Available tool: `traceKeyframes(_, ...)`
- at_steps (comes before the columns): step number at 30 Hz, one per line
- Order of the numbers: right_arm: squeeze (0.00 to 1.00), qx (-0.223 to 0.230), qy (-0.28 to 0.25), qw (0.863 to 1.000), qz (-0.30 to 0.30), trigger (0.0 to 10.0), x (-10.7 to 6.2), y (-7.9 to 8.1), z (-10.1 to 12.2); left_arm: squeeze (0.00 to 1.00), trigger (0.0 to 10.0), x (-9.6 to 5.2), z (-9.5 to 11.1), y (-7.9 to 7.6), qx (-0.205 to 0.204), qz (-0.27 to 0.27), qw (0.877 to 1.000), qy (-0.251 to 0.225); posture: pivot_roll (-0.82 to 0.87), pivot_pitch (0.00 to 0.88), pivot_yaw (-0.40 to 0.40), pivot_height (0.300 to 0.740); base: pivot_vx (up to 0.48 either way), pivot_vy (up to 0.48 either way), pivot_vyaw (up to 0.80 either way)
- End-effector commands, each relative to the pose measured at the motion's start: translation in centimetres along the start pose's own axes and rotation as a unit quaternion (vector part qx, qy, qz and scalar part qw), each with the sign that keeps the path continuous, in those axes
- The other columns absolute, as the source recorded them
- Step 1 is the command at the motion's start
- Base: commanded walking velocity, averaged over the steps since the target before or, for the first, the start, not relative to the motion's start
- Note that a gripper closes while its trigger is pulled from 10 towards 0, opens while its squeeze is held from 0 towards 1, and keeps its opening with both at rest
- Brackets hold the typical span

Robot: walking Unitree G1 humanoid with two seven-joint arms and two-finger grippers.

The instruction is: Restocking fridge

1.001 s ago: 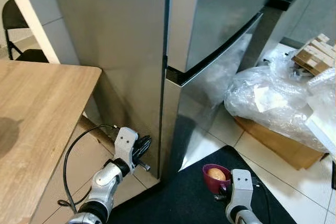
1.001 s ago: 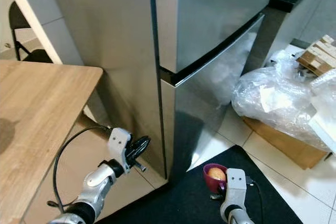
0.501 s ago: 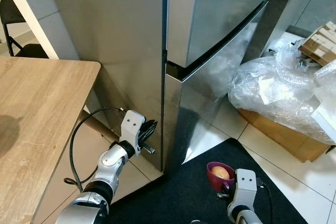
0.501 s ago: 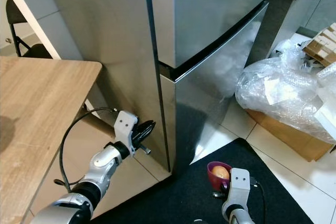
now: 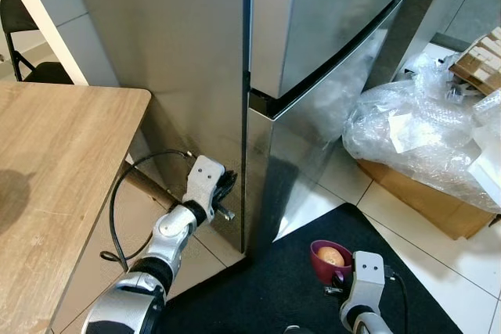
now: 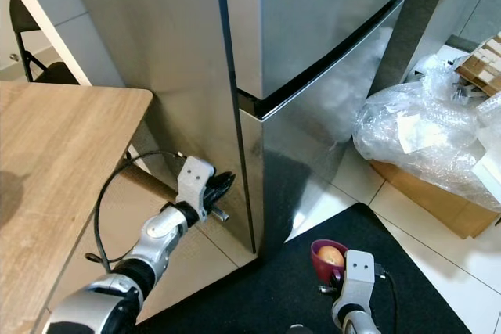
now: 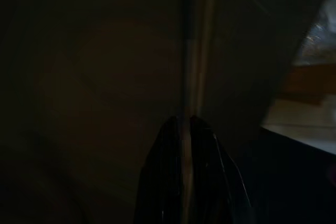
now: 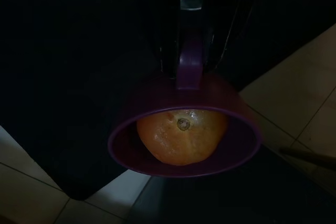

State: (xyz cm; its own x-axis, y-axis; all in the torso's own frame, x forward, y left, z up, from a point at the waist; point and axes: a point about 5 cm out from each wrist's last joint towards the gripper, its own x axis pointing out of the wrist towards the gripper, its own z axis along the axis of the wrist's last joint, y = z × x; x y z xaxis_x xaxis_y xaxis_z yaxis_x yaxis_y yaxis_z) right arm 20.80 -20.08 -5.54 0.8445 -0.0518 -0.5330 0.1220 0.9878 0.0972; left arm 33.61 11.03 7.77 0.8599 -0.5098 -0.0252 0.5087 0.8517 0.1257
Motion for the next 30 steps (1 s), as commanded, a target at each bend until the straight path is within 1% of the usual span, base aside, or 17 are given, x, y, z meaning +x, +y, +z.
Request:
traceKeyframes(1, 0.0, 0.003, -0.01, 1.0, -0.005, 10.0, -0.2, -0.2, 0.0, 0.0, 10.0, -0.2, -0.3, 0.2, 0.009, 0.008, 1.0, 0.008, -0.15, 0.186, 0.041, 0.74, 0.0, 0.0, 0.0)
traceKeyframes(4, 0.0, 0.003, -0.01, 1.0, -0.006, 10.0, -0.2, -0.2, -0.1, 0.0, 10.0, 0.0, -0.1, 0.3, 0.013, 0.023, 1.0, 0.003, -0.16, 0.186, 0.042, 0.74, 0.0, 0.0, 0.0)
traceKeyframes(8, 0.0, 0.001, -0.01, 1.0, -0.006, 10.0, -0.2, -0.4, -0.1, 0.0, 10.0, 0.1, 0.0, 0.3, 0.001, 0.035, 0.999, -0.001, -0.16, 0.184, 0.041, 0.74, 0.0, 0.0, 0.0)
traceKeyframes(15, 0.0, -0.002, -0.013, 1.0, -0.007, 10.0, -0.2, -0.5, 0.2, 0.0, 10.0, 0.6, 0.1, -0.8, -0.012, 0.028, 1.0, -0.003, -0.17, 0.184, 0.044, 0.74, 0.0, 0.0, 0.0)
traceKeyframes(23, 0.0, -0.004, -0.016, 1.0, -0.007, 10.0, -0.3, -0.6, 0.2, 0.0, 10.0, 1.3, 0.6, -1.0, -0.023, 0.031, 0.999, -0.007, -0.18, 0.191, 0.05, 0.74, 0.0, 0.0, 0.0)
traceKeyframes(30, 0.0, -0.003, -0.016, 1.0, -0.008, 10.0, -0.4, -0.7, 0.0, 0.0, 10.0, 1.8, 1.1, -1.4, -0.015, 0.019, 1.0, -0.005, -0.19, 0.195, 0.058, 0.74, 0.0, 0.0, 0.0)
